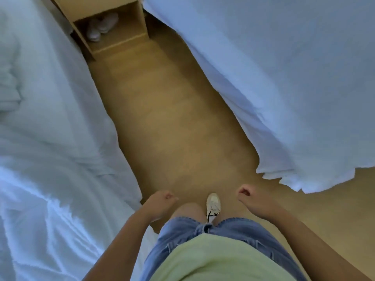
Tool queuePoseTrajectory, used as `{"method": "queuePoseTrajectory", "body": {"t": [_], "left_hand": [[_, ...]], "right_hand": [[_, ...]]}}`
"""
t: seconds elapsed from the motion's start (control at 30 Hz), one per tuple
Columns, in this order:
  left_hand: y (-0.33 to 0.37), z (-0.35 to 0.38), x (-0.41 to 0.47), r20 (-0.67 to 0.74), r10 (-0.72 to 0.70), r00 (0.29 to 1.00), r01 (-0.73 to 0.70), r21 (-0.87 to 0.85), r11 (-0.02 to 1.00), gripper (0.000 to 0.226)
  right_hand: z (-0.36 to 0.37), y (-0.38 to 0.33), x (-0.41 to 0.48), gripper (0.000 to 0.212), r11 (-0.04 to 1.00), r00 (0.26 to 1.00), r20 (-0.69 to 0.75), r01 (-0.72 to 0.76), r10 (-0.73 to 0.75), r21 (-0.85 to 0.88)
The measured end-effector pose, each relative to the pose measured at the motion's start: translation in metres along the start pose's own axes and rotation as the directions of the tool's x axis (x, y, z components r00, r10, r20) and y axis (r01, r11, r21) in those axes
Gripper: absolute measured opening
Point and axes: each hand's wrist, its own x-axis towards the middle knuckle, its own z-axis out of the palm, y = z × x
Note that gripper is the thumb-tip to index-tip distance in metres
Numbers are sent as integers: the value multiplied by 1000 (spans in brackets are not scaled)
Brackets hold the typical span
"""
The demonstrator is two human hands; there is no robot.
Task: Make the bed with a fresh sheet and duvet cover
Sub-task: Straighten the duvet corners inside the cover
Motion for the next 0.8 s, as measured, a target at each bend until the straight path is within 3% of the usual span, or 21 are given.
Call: {"method": "queuePoseTrajectory", "body": {"t": [0.2,0.37,0.8], "left_hand": [[24,-48,35,-156,-157,975,99,-326,940,21],[9,-104,79,-149,-274,950,199,-386,901,21],[3,-422,183,-290,-410,865,186,-574,797,21]], "right_hand": [[-74,-80,104,17,965,975,211,119,-69,-232],[-87,-175,192,21,899,945,314,217,-95,-380],[-94,-486,370,18,808,902,412,338,-131,-483]]}}
